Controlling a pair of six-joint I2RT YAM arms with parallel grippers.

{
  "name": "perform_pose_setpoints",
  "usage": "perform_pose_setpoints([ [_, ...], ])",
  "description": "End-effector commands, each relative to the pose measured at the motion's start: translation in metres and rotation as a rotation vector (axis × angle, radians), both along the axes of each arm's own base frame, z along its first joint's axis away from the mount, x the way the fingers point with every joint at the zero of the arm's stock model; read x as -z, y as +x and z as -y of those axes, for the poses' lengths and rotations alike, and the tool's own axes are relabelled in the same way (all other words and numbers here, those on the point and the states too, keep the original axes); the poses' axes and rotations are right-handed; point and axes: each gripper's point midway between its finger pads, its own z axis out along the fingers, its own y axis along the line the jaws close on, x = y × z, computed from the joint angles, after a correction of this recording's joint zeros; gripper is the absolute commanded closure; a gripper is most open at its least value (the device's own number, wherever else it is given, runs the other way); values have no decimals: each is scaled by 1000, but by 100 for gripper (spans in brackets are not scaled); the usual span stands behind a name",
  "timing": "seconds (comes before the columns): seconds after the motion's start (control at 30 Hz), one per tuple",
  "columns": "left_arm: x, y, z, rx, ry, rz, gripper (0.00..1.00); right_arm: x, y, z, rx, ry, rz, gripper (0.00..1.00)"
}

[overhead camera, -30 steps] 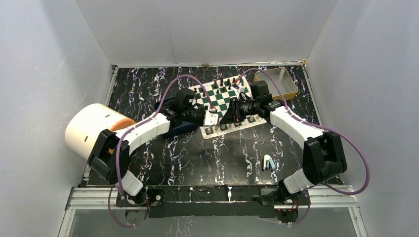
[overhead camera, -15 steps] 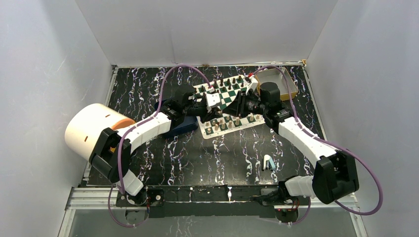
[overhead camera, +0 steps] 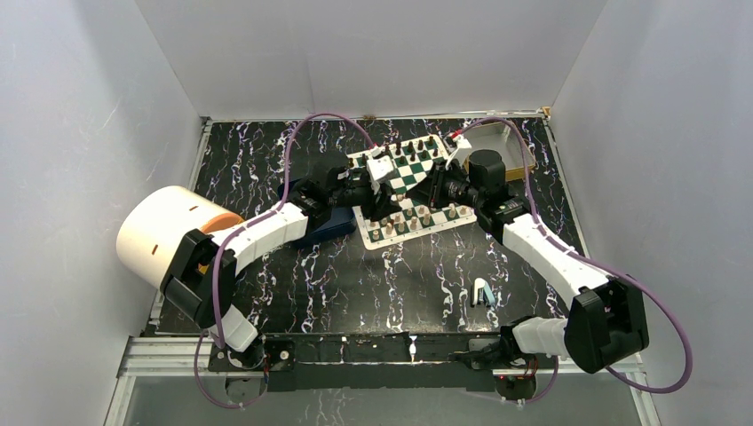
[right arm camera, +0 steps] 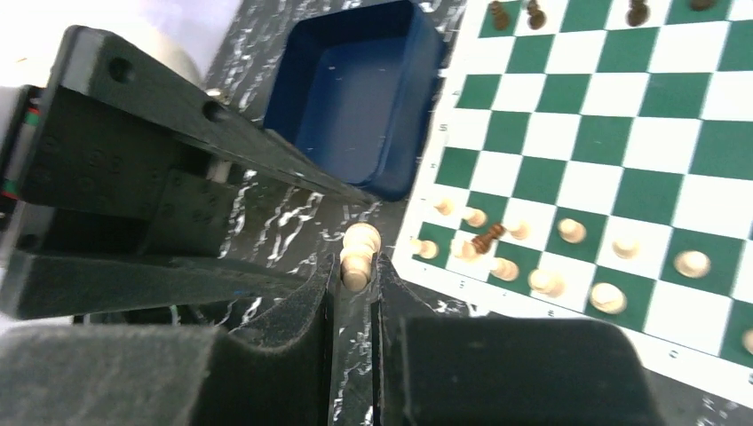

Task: Set up the chess pieces on the board
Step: Place the chess piece on the chessboard.

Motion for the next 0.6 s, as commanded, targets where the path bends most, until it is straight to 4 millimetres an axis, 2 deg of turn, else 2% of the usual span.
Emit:
perform_pose_setpoints([
  [0.0,5,0,-5,-56,2,-43,49,-1,17,26,130,-131,56,83],
  [0.13,10,2,-19,-122,35,-30,41,16,28,49,208,-285,41,83],
  [0.23,7,6,-33,-161,74,-17,33,36,32,69,261,-407,11,82],
  [0.27,5,9,-38,-177,84,-11,16,42,34,74,275,-447,6,82],
  [0.3,4,12,-44,-195,94,-9,11,49,36,81,295,-484,-5,82],
  [0.57,-7,24,-98,-390,94,1,10,88,46,94,338,-603,-99,82],
])
